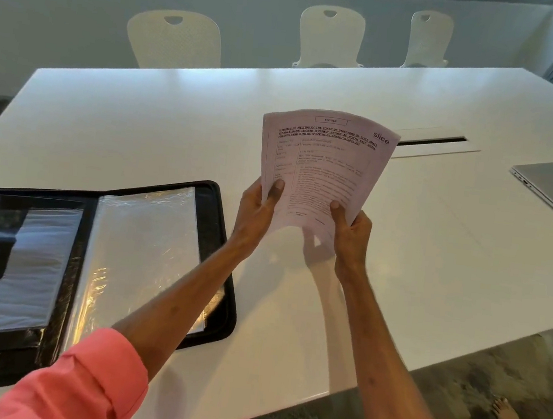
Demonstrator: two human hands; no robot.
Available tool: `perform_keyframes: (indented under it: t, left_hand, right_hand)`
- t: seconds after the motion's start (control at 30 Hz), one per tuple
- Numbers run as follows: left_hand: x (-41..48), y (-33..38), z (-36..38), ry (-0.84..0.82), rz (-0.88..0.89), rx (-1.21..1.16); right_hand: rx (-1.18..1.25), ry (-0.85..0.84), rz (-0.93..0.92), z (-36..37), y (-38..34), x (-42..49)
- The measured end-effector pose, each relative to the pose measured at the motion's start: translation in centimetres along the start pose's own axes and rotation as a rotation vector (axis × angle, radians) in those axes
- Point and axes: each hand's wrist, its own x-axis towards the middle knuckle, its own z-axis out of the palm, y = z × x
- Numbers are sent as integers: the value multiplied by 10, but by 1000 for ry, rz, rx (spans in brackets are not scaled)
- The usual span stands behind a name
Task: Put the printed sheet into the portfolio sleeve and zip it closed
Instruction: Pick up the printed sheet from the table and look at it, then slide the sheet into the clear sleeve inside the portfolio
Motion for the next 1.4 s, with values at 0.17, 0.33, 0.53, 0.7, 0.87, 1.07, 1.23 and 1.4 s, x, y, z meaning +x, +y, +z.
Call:
perform_keyframes:
  t: [0.17,0.33,0.53,0.7,0.87,1.07,1.23,1.4]
  left_hand:
    - [13,5,-6,21,1,39]
    - [29,10,-35,90,-49,121]
    - [28,4,-98,68,-188,134]
    - [12,2,-149,144,-273,141]
    - [2,3,-207,166,-296,127]
    - [5,5,-257,181,-301,130]
    - [6,1,-282,248,-316,115]
    - [7,-7,-304,319,-338,52]
  right_hand:
    - [-18,-28,11,4,-3,9]
    - [-56,-156,73,11,-17,28]
    - [58,-408,126,38,-27,42]
    - [-9,-548,164,86,-23,48]
    - [-62,-728,222,136,-20,45]
    - [-125,-844,200,184,-26,47]
    - [-216,-914,129,217,-27,52]
    - [-272,-979,128,248,-25,52]
